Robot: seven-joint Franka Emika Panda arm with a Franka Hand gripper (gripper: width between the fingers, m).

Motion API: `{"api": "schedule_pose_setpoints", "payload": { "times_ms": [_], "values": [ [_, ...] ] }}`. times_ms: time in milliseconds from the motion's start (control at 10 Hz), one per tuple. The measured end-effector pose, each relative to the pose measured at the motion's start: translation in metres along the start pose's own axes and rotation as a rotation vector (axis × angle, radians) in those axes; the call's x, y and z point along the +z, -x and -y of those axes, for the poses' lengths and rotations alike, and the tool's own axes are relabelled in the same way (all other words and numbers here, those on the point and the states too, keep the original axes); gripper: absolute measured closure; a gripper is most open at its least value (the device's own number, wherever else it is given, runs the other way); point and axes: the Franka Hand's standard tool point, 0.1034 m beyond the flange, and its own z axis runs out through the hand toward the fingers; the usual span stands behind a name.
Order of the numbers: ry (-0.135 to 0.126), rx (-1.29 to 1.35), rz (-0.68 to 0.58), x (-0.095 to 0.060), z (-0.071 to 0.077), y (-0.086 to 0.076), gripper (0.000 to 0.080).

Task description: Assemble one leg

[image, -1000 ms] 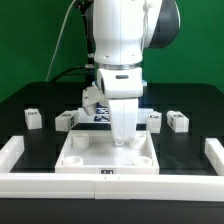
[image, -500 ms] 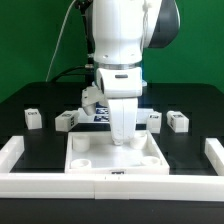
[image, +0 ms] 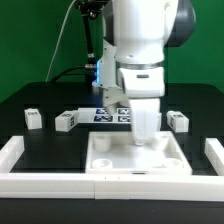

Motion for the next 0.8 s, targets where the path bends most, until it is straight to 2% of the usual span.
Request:
{"api": "schedule_pose_setpoints", "payload": {
  "times_ms": [300,400,800],
  "values": [
    [0.011,0.022,-0.014,-0.001,-0.010,-0.035,0.0733],
    [-0.001,0.036,-0.012,-0.002,-0.010,-0.043,0.0733],
    [-0.008,0.055,-0.009,-0.002,-0.010,-0.042,0.0733]
  ]
}}
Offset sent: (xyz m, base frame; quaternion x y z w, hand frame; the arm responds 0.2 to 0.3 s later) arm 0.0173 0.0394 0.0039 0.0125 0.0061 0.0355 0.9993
